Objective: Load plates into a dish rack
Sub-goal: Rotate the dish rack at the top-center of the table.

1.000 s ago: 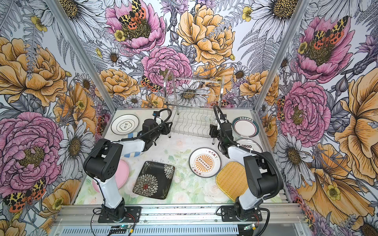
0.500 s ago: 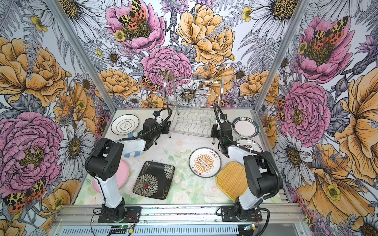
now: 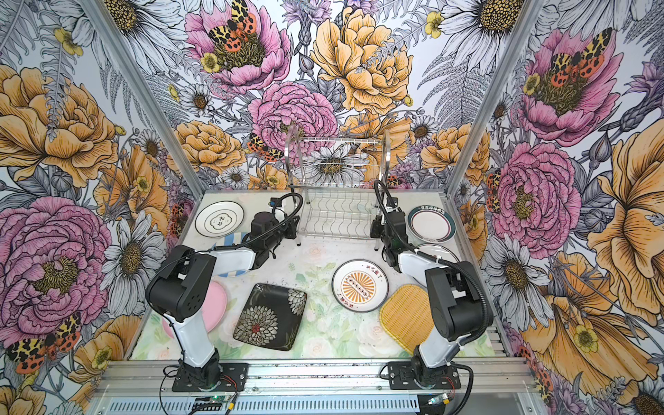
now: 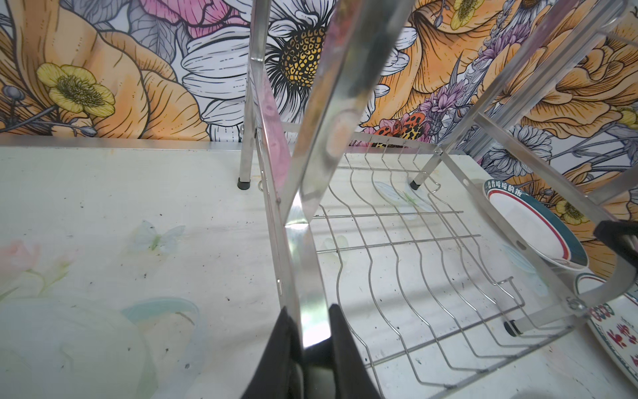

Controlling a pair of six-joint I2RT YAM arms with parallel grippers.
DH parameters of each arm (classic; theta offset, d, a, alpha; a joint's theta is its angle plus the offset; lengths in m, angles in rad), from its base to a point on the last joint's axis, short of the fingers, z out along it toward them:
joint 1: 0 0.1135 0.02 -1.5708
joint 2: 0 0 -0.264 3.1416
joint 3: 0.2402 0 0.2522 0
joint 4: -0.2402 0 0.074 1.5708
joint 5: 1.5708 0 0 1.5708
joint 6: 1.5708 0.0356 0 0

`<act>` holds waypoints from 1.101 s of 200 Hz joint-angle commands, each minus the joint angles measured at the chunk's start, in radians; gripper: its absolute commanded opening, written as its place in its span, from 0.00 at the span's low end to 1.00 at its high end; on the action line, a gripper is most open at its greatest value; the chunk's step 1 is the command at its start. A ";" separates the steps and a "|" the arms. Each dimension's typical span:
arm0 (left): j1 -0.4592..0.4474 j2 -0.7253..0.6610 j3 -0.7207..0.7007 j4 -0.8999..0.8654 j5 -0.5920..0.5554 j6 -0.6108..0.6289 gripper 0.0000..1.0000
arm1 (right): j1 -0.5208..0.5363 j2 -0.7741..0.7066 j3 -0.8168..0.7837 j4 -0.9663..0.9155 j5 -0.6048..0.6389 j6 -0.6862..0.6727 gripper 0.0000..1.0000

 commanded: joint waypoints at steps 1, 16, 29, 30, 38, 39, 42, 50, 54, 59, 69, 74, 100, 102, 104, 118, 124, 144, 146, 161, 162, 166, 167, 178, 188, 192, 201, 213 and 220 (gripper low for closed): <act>0.005 -0.084 -0.067 0.009 -0.034 -0.002 0.11 | 0.018 0.038 0.042 -0.015 -0.083 -0.045 0.09; 0.002 -0.129 -0.113 0.007 -0.057 -0.006 0.11 | 0.024 0.058 0.062 -0.021 -0.095 -0.045 0.08; -0.001 -0.168 -0.153 0.004 -0.075 -0.009 0.11 | 0.030 0.073 0.076 -0.026 -0.103 -0.047 0.08; -0.001 -0.171 -0.156 0.003 -0.076 -0.011 0.11 | 0.031 0.074 0.078 -0.027 -0.104 -0.047 0.08; -0.004 -0.195 -0.179 -0.005 -0.087 -0.013 0.11 | 0.036 0.083 0.088 -0.029 -0.109 -0.047 0.08; -0.004 -0.197 -0.180 -0.006 -0.089 -0.013 0.11 | 0.037 0.084 0.089 -0.029 -0.109 -0.047 0.08; -0.005 -0.208 -0.189 -0.010 -0.093 -0.015 0.11 | 0.039 0.086 0.092 -0.029 -0.111 -0.049 0.08; -0.008 -0.232 -0.210 -0.020 -0.106 -0.016 0.11 | 0.046 0.095 0.101 -0.035 -0.116 -0.050 0.08; -0.010 -0.245 -0.221 -0.025 -0.112 -0.018 0.11 | 0.049 0.100 0.106 -0.035 -0.118 -0.051 0.08; -0.013 -0.259 -0.234 -0.031 -0.119 -0.020 0.10 | 0.055 0.104 0.113 -0.040 -0.122 -0.052 0.08; -0.019 -0.290 -0.259 -0.047 -0.133 -0.022 0.11 | 0.065 0.114 0.124 -0.044 -0.127 -0.055 0.08; -0.022 -0.306 -0.271 -0.057 -0.141 -0.022 0.11 | 0.069 0.118 0.129 -0.047 -0.129 -0.056 0.08; -0.041 -0.379 -0.316 -0.102 -0.189 -0.010 0.11 | 0.093 0.138 0.146 -0.052 -0.134 -0.057 0.08; -0.041 -0.385 -0.318 -0.105 -0.192 -0.011 0.11 | 0.094 0.139 0.147 -0.051 -0.134 -0.056 0.08; -0.041 -0.390 -0.321 -0.106 -0.193 -0.011 0.11 | 0.096 0.141 0.148 -0.051 -0.134 -0.056 0.08; -0.043 -0.418 -0.339 -0.120 -0.207 -0.012 0.11 | 0.109 0.148 0.155 -0.052 -0.135 -0.055 0.08; -0.043 -0.427 -0.344 -0.124 -0.211 -0.013 0.11 | 0.114 0.151 0.157 -0.052 -0.136 -0.055 0.08; -0.043 -0.449 -0.358 -0.137 -0.221 -0.012 0.12 | 0.128 0.157 0.166 -0.058 -0.134 -0.056 0.08; -0.042 -0.451 -0.360 -0.139 -0.222 -0.013 0.12 | 0.130 0.157 0.166 -0.058 -0.133 -0.057 0.08; -0.044 -0.459 -0.367 -0.142 -0.229 -0.014 0.15 | 0.134 0.154 0.168 -0.064 -0.129 -0.057 0.08; -0.044 -0.459 -0.367 -0.142 -0.230 -0.013 0.15 | 0.134 0.154 0.168 -0.064 -0.130 -0.057 0.08; -0.044 -0.460 -0.367 -0.142 -0.232 -0.013 0.17 | 0.136 0.153 0.168 -0.065 -0.128 -0.057 0.08; -0.044 -0.460 -0.366 -0.142 -0.233 -0.014 0.17 | 0.136 0.153 0.168 -0.066 -0.128 -0.057 0.09; -0.043 -0.463 -0.365 -0.143 -0.236 -0.012 0.23 | 0.137 0.145 0.168 -0.072 -0.124 -0.057 0.10; -0.044 -0.468 -0.363 -0.145 -0.241 -0.011 0.30 | 0.135 0.135 0.169 -0.079 -0.119 -0.055 0.14; -0.044 -0.470 -0.362 -0.145 -0.242 -0.011 0.33 | 0.135 0.132 0.167 -0.083 -0.120 -0.056 0.16; -0.044 -0.475 -0.358 -0.150 -0.246 -0.009 0.40 | 0.137 0.119 0.167 -0.093 -0.115 -0.056 0.22; -0.046 -0.481 -0.353 -0.159 -0.249 -0.009 0.46 | 0.136 0.103 0.167 -0.109 -0.111 -0.055 0.32; -0.046 -0.485 -0.349 -0.165 -0.253 -0.009 0.49 | 0.137 0.092 0.167 -0.120 -0.110 -0.053 0.35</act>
